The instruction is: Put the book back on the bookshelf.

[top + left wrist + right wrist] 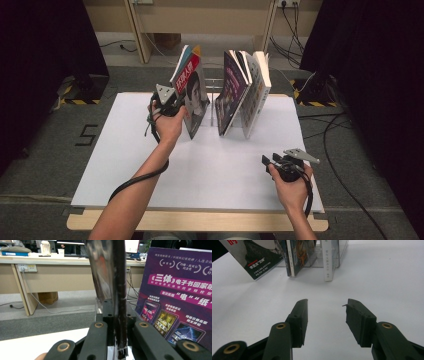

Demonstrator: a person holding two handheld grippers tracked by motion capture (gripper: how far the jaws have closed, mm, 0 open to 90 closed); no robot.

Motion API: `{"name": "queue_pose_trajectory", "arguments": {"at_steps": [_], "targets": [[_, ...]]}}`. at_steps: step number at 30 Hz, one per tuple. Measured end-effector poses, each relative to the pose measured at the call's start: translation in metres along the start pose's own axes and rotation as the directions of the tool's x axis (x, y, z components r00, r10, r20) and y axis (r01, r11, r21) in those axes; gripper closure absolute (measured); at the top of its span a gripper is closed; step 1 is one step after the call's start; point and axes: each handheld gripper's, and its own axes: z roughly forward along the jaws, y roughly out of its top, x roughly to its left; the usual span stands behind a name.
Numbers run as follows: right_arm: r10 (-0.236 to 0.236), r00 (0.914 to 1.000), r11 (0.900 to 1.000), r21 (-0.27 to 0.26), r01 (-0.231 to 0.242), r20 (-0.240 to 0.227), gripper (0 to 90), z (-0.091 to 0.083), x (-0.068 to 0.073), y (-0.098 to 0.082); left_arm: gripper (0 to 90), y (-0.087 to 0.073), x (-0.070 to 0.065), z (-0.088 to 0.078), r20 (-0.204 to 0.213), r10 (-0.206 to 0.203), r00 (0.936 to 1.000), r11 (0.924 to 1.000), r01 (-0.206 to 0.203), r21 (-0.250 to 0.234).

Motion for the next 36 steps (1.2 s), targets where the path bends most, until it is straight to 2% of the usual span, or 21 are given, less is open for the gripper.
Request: {"name": "queue_pose_trajectory", "arguments": {"at_steps": [2, 8, 13, 17, 27, 36], "targets": [[-0.001, 1.0000, 1.000, 0.001, 0.001, 0.000, 52.8, 0.000, 0.001, -0.001, 81.0, -0.002, 0.002, -0.001, 0.001, 0.003, 1.0000, 1.0000, -0.003, 0.004], [0.004, 1.0000, 1.000, 0.013, -0.004, -0.003, 52.8, 0.002, 0.003, -0.004, 76.4, 0.000, 0.008, -0.001, 0.021, -0.040, 0.9990, 0.9989, 0.040, 0.023], [-0.002, 1.0000, 1.000, 0.010, 0.002, -0.003, 52.8, 0.002, 0.003, -0.003, 68.3, 0.001, 0.009, -0.002, 0.023, -0.068, 0.9974, 0.9973, 0.067, 0.029], [-0.005, 1.0000, 1.000, 0.015, 0.005, 0.000, 52.7, 0.002, 0.003, -0.004, 63.9, 0.001, 0.009, -0.003, 0.030, -0.080, 0.9964, 0.9962, 0.078, 0.038], [-0.008, 1.0000, 1.000, 0.015, 0.008, 0.001, 52.6, 0.003, 0.004, -0.005, 54.4, 0.002, 0.014, -0.009, 0.032, -0.091, 0.9954, 0.9942, 0.088, 0.061], [-0.009, 1.0000, 1.000, 0.016, 0.009, 0.005, 52.6, 0.003, 0.003, -0.005, 42.3, 0.004, 0.017, -0.023, 0.053, -0.098, 0.9938, 0.9912, 0.093, 0.094]]}}
